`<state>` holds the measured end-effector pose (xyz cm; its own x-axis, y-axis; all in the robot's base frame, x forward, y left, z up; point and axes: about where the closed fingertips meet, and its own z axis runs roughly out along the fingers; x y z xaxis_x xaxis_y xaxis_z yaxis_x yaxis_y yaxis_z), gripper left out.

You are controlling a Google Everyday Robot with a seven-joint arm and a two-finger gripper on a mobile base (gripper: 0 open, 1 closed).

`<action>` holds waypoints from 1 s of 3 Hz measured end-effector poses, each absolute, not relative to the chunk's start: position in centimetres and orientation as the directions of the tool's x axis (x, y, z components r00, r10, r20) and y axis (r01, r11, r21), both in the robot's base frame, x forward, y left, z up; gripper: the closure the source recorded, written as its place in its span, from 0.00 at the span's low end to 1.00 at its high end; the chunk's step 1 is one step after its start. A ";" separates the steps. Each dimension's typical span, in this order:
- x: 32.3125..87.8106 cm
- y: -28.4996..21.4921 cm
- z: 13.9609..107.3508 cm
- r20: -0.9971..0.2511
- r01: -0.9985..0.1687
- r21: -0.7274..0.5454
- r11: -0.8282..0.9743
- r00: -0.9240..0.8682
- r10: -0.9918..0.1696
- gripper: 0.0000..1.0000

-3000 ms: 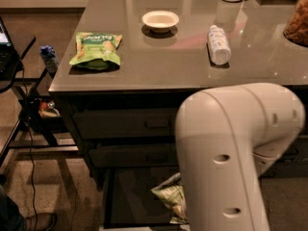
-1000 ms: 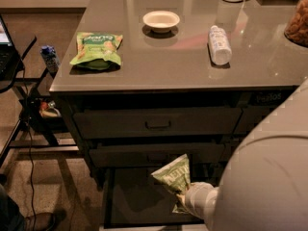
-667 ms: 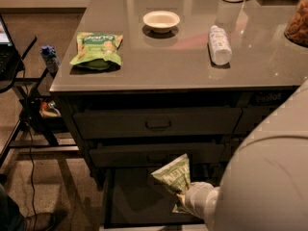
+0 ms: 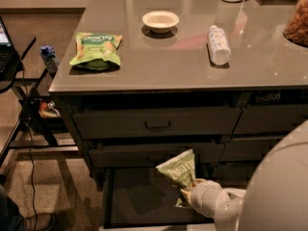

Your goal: Pick green jalapeno chip bag from bottom drawer and place on counter

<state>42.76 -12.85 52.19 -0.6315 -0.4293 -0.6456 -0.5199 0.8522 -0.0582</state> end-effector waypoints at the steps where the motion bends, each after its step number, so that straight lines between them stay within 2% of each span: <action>1: 43.3 -14.0 51.8 -0.678 -0.501 -0.016 0.865 -0.630 -0.378 1.00; 3: 44.0 -14.9 50.5 -0.687 -0.509 0.023 0.861 -0.633 -0.356 1.00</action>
Offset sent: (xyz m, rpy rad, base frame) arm 0.0311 -0.0612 -0.0364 0.1429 0.0171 -0.0658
